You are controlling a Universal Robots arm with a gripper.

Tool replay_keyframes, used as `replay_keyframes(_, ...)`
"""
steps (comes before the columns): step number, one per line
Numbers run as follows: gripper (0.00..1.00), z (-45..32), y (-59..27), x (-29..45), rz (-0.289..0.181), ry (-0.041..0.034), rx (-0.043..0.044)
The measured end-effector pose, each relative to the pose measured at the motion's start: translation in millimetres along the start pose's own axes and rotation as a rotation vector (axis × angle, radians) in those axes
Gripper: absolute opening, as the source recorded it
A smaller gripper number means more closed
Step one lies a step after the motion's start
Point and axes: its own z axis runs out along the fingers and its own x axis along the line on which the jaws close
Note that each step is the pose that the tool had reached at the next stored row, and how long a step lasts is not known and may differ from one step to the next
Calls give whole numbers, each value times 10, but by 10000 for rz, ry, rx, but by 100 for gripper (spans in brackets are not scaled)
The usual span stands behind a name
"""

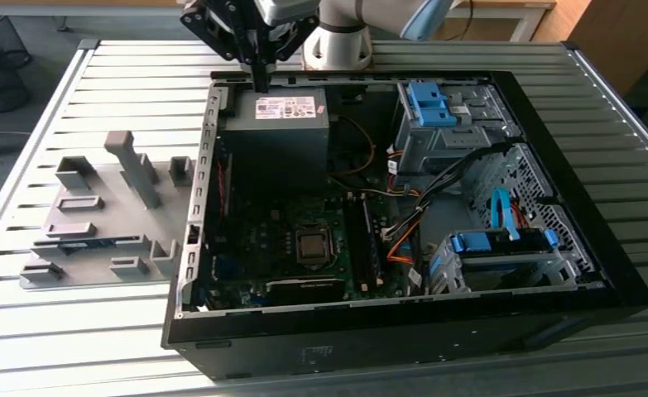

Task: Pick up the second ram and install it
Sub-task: 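Reach for the second ram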

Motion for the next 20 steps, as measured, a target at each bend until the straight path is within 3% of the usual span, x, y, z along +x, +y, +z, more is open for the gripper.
replay_keyframes(20, 10, 5, -4, 49, -1, 1, -1)
